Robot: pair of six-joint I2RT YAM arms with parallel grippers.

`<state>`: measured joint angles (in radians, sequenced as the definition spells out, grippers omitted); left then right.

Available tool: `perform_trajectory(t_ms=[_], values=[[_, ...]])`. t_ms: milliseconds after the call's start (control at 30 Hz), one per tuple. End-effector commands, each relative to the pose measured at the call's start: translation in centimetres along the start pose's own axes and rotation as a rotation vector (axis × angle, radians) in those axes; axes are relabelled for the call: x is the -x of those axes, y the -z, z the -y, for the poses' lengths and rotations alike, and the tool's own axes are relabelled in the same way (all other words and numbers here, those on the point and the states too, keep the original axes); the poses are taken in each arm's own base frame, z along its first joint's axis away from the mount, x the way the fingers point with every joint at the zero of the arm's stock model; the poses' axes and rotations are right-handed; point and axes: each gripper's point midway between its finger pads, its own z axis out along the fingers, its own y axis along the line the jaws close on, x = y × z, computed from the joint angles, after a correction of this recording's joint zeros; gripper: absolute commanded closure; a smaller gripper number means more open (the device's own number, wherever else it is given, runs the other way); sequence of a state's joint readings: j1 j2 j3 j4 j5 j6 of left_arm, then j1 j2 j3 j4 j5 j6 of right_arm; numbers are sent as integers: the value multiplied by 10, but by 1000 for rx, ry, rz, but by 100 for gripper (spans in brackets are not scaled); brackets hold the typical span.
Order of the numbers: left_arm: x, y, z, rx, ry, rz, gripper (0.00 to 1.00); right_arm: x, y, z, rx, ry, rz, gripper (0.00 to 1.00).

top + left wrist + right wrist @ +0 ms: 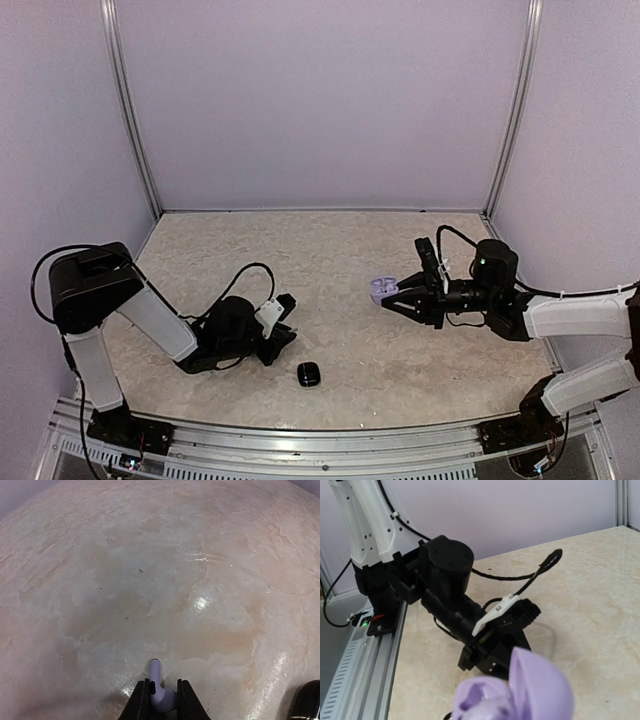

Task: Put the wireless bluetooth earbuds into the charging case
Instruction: Pick up the left earbud from the center of the board.

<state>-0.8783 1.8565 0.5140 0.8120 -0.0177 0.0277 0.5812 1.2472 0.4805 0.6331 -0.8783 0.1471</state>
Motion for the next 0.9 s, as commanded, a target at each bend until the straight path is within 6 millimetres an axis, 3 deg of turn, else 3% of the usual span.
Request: perform_trajectory(t_ms=[0, 233, 433, 567, 867], values=[[-10, -3, 9, -58, 11, -53, 86, 7, -2, 3, -2, 33, 21, 100], [29, 15, 24, -119, 61, -45, 92, 16, -10, 13, -26, 149, 24, 100], [73, 52, 44, -170, 37, -34, 92, 23, -16, 10, -7, 298, 12, 100], [106, 93, 57, -205, -37, 6, 92, 20, -20, -2, 60, 321, -11, 100], [136, 173, 100, -344, -271, 44, 90, 11, -36, -56, 266, 333, -47, 100]])
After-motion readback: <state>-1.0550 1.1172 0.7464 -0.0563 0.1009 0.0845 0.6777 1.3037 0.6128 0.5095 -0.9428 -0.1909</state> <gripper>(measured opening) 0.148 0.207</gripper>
